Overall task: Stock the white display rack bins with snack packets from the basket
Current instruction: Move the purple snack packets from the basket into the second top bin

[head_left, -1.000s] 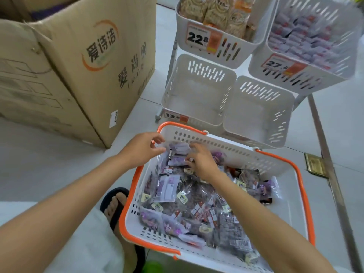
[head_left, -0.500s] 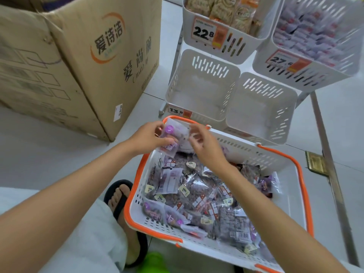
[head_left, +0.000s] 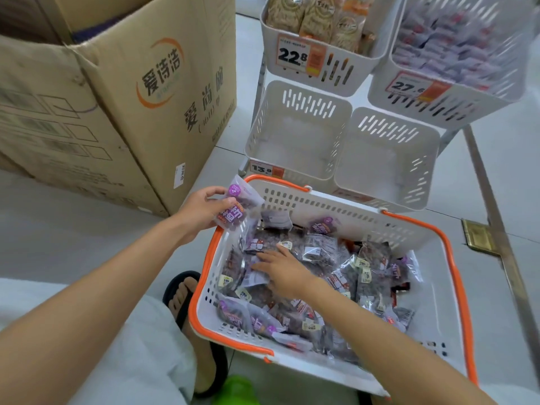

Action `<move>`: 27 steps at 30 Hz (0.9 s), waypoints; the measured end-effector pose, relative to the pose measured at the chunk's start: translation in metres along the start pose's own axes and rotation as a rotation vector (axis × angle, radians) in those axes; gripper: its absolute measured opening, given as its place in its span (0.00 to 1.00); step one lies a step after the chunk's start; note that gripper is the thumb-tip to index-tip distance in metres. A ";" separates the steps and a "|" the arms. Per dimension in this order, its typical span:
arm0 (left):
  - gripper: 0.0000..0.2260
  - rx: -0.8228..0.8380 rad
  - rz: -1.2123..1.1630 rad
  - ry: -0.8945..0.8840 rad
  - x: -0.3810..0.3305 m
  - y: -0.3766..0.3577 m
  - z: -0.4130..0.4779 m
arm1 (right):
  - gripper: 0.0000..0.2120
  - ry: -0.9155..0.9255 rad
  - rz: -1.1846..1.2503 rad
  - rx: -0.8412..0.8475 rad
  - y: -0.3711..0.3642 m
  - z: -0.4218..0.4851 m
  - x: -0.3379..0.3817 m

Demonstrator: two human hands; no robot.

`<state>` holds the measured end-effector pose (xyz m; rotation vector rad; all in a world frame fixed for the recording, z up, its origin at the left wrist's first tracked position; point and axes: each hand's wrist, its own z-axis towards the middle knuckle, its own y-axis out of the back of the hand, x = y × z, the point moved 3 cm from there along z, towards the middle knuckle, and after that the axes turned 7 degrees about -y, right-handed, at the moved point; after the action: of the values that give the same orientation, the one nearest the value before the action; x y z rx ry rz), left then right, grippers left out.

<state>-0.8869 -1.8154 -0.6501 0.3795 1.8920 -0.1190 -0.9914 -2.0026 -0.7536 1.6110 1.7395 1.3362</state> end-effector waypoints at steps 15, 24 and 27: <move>0.11 0.211 0.002 -0.135 -0.064 -0.081 0.011 | 0.12 -0.124 0.737 -0.405 0.182 -0.081 -0.051; 0.21 0.251 -0.125 -0.085 -0.098 -0.145 0.028 | 0.25 -0.326 0.993 -0.561 0.208 -0.113 -0.092; 0.17 0.274 -0.168 -0.076 -0.117 -0.159 0.041 | 0.21 -0.389 1.164 -0.580 0.215 -0.123 -0.108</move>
<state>-0.8655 -2.0001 -0.5717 0.3948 1.8337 -0.5022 -0.9529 -2.1748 -0.5489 2.3209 0.0249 1.5604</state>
